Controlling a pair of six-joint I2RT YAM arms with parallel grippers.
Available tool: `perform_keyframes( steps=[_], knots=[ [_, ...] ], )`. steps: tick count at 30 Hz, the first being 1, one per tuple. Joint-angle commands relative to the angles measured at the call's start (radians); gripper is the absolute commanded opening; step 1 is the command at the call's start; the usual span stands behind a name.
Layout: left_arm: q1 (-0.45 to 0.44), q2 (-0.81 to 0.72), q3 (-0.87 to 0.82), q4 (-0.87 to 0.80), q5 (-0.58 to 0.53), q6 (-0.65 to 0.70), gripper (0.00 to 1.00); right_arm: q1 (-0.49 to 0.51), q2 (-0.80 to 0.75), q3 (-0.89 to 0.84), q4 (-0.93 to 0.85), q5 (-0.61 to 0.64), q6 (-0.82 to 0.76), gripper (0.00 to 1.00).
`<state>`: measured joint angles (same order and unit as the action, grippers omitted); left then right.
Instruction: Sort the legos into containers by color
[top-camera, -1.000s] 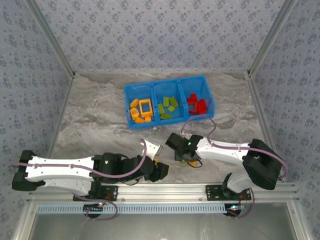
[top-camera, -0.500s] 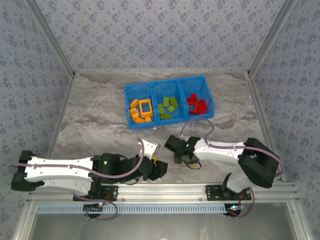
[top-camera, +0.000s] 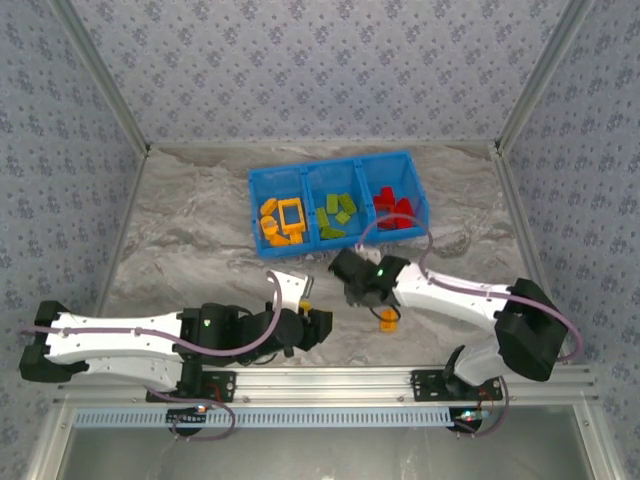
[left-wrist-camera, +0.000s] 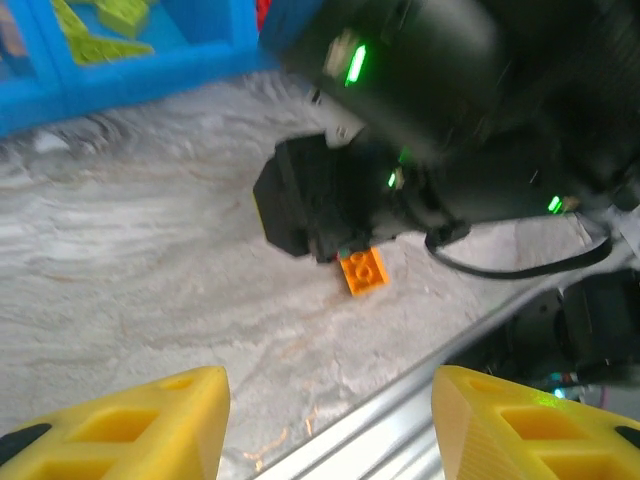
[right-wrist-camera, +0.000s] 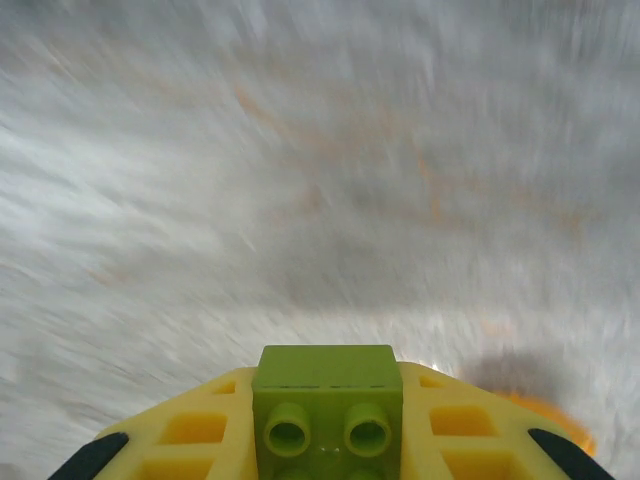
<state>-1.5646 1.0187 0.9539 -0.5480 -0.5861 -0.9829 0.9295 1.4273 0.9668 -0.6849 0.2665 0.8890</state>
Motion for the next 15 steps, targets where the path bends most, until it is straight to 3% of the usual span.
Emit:
perform_keyframes(
  steps=[1,7,15],
  knots=[
    [-0.005,-0.026,0.052,-0.049,-0.186,-0.023,0.55,-0.106,0.012,0.141,0.010,0.037,-0.186,0.26],
    [0.001,0.016,0.116,-0.124,-0.338,-0.075,0.54,-0.228,0.251,0.445,0.036,-0.001,-0.367,0.26],
    [0.003,0.035,0.114,-0.149,-0.335,-0.121,0.54,-0.294,0.564,0.679,-0.005,0.007,-0.405,0.26]
  ],
)
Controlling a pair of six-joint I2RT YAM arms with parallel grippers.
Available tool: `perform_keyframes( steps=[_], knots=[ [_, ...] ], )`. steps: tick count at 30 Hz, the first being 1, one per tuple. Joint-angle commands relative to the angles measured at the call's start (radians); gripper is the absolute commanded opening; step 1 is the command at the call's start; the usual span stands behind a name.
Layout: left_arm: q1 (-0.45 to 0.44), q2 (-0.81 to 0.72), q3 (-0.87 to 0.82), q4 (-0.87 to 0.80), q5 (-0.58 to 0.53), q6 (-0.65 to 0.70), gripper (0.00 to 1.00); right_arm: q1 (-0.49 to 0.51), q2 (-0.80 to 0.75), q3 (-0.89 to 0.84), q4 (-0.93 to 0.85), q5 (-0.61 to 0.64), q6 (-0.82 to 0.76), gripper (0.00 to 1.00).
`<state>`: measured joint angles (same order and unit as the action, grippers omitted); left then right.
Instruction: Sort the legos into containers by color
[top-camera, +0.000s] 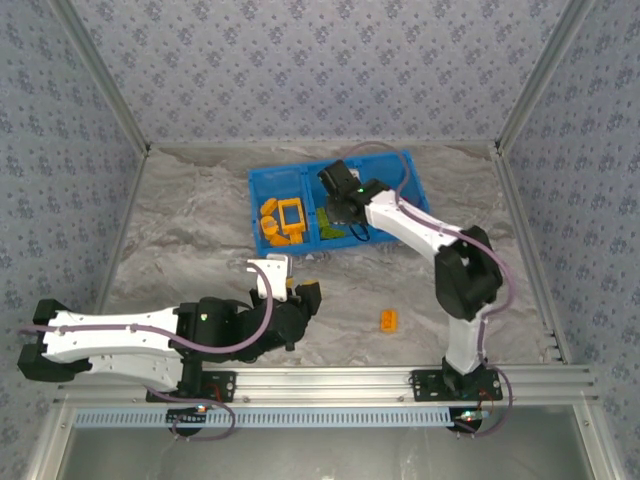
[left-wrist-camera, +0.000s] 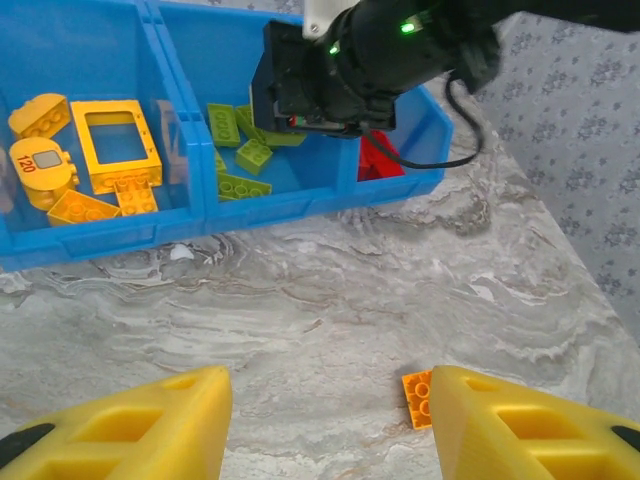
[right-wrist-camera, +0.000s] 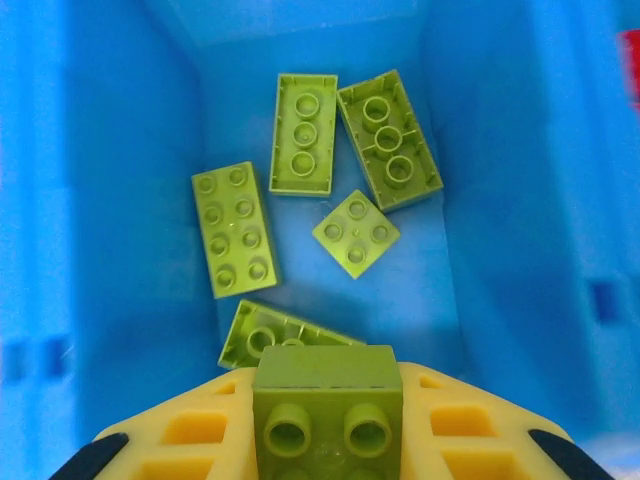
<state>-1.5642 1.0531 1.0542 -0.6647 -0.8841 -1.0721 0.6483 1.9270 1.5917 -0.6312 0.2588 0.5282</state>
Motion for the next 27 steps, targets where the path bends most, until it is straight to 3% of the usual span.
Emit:
perform_keyframes(
  steps=[1,8,15,19,27],
  knots=[
    [0.002,0.001,0.009,-0.030,-0.031,-0.037,0.54,-0.017,0.091,0.063,-0.052,0.008,-0.044,0.26],
    [0.003,0.013,0.003,-0.019,-0.008,-0.040,0.54,-0.024,0.187,0.086,-0.007,-0.043,-0.066,0.29],
    [0.007,0.071,0.019,0.010,0.031,-0.020,0.54,-0.021,0.144,0.085,-0.013,-0.043,-0.071,0.53],
    [0.023,0.121,0.027,0.025,0.085,-0.021,0.54,-0.017,0.031,0.054,-0.009,-0.035,-0.070,0.56],
    [0.080,0.233,0.056,0.097,0.258,0.012,0.52,-0.018,-0.359,-0.148,-0.017,0.028,-0.057,0.49]
  ],
)
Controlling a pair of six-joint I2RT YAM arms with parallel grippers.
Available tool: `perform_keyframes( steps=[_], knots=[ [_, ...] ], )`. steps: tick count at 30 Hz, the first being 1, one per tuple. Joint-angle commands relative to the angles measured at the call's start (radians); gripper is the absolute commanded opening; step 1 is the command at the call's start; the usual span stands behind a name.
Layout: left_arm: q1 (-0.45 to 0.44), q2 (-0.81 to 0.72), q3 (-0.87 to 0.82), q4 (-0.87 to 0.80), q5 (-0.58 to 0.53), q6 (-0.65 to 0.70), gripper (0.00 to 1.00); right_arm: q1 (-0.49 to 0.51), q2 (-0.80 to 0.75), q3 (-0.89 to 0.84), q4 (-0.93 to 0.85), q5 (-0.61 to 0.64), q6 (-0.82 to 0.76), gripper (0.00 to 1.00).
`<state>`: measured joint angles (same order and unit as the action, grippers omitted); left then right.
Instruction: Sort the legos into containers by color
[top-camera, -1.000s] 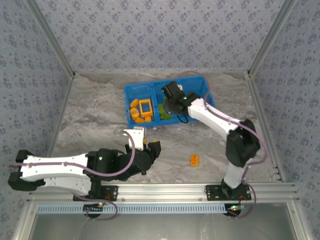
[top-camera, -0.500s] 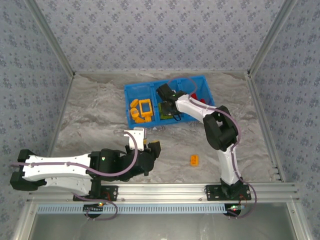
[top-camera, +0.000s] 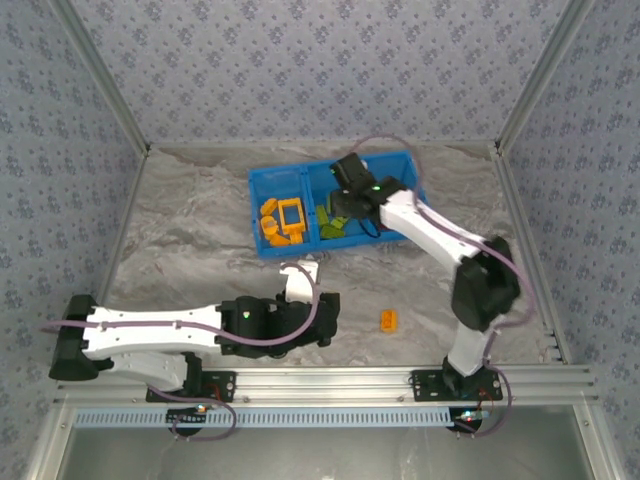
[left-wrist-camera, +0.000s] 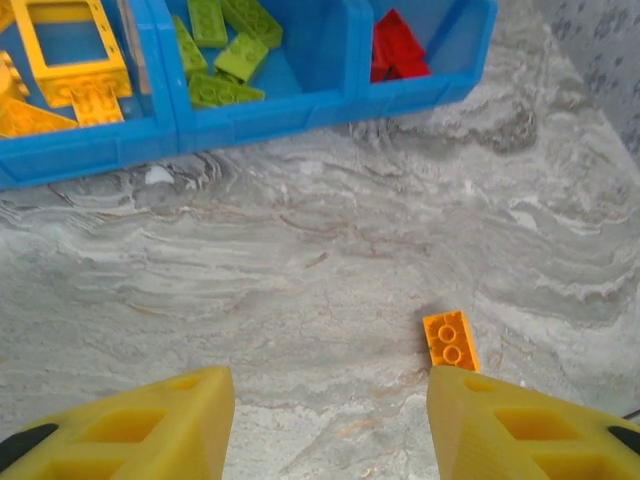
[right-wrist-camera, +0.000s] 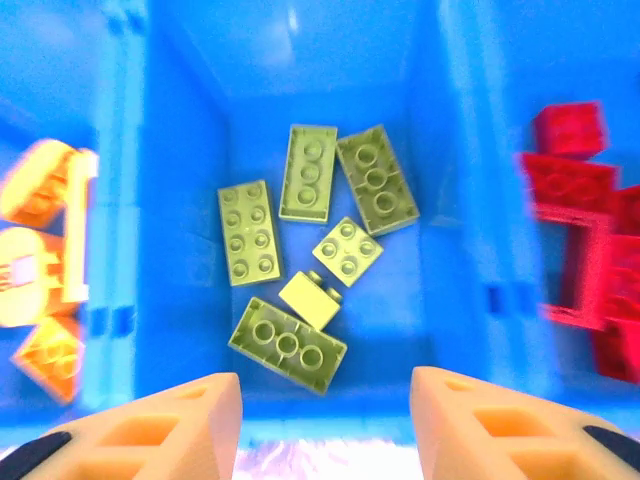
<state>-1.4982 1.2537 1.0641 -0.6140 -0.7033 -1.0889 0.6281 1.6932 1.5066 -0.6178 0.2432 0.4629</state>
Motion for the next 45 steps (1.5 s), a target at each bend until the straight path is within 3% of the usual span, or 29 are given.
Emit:
perform_keyframes(
  steps=[1,7,10,14,17,25,30,34,39,45],
  knots=[
    [0.026,0.054,0.054,0.049,0.106,0.029,0.52,0.003,-0.201,-0.102,-0.034,0.051,0.011,0.49],
    [0.062,0.249,0.146,0.045,0.278,0.082,0.54,-0.003,-0.656,-0.396,-0.136,0.048,0.026,0.52],
    [0.068,0.398,0.252,0.005,0.371,0.104,0.57,-0.005,-0.888,-0.493,-0.254,-0.022,0.026,0.55],
    [0.073,0.603,0.414,-0.038,0.498,0.094,0.68,-0.006,-1.152,-0.552,-0.385,-0.222,0.021,0.63],
    [0.081,0.736,0.538,-0.124,0.545,0.060,0.72,-0.005,-1.269,-0.523,-0.486,-0.275,0.044,0.64],
    [0.125,0.847,0.576,-0.100,0.614,0.009,0.77,-0.005,-1.362,-0.450,-0.538,-0.324,0.082,0.63],
    [0.154,0.917,0.607,-0.070,0.657,0.032,0.72,-0.007,-1.368,-0.465,-0.519,-0.333,0.097,0.61],
    [0.178,0.950,0.623,-0.032,0.672,0.049,0.64,-0.006,-1.368,-0.478,-0.504,-0.338,0.106,0.60],
    [0.193,0.960,0.626,0.007,0.674,0.067,0.38,-0.006,-1.370,-0.504,-0.491,-0.343,0.115,0.59],
    [0.195,0.885,0.582,0.011,0.602,0.075,0.29,-0.006,-1.365,-0.527,-0.477,-0.354,0.103,0.57]
  ],
)
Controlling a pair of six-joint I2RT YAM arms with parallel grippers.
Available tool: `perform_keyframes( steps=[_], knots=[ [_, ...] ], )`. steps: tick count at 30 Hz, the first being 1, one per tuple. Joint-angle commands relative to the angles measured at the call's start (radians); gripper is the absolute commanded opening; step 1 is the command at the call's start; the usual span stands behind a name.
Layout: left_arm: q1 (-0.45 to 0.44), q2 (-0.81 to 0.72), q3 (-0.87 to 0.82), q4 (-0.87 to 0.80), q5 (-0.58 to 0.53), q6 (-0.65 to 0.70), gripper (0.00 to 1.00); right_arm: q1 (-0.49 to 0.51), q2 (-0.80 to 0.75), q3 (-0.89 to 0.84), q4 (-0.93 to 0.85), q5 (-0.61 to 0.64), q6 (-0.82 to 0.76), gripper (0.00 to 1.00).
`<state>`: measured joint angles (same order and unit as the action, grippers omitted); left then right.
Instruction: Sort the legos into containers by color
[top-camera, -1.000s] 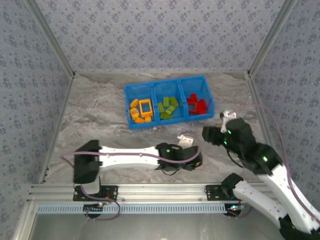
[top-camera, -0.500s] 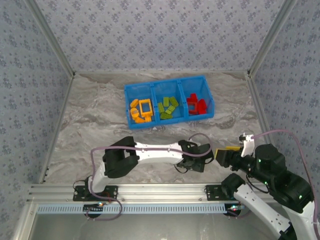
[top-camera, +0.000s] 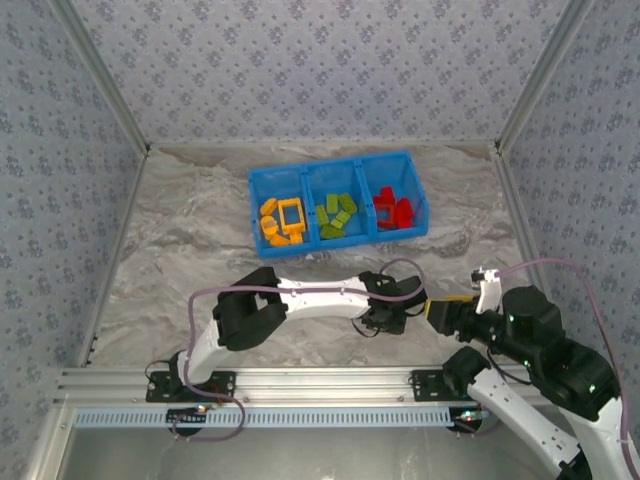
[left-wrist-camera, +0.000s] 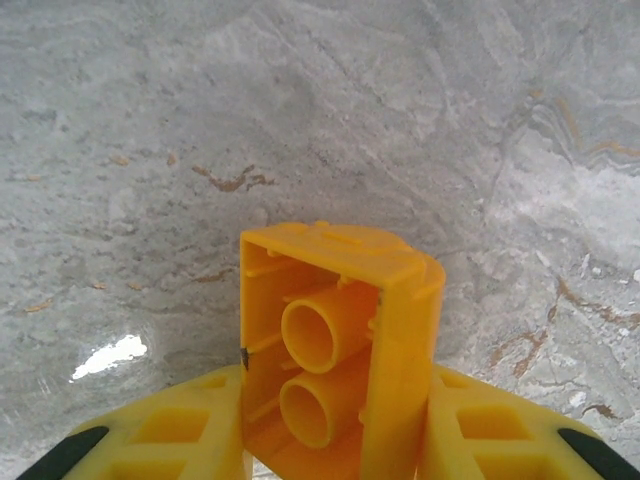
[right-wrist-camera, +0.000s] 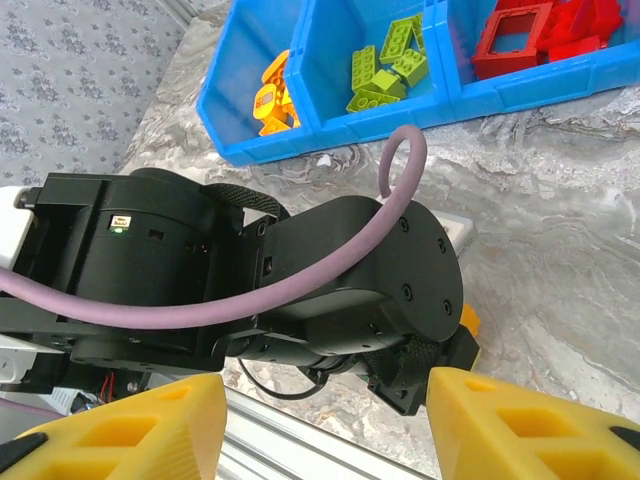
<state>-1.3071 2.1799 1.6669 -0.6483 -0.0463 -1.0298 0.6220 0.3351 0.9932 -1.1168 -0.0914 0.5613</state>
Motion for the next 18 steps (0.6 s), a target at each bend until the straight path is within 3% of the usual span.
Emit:
perform_keyframes(
  steps=[1,7,11,14,18],
  knots=[
    [0.004,-0.067,-0.034,0.036,-0.077,0.018,0.29,0.001,-0.005,-0.018,0.028,-0.027,0.001,0.56],
    [0.049,-0.305,-0.138,-0.079,-0.215,0.028,0.29,0.001,0.062,-0.104,0.132,-0.102,-0.032,0.53],
    [0.131,-0.481,-0.241,-0.126,-0.257,0.036,0.29,0.032,0.147,-0.165,0.271,-0.118,-0.028,0.52],
    [0.225,-0.579,-0.311,-0.135,-0.250,0.071,0.29,0.111,0.238,-0.173,0.369,-0.053,-0.030,0.52],
    [0.378,-0.638,-0.347,-0.120,-0.200,0.148,0.30,0.334,0.412,-0.132,0.474,0.171,-0.054,0.52]
  ],
)
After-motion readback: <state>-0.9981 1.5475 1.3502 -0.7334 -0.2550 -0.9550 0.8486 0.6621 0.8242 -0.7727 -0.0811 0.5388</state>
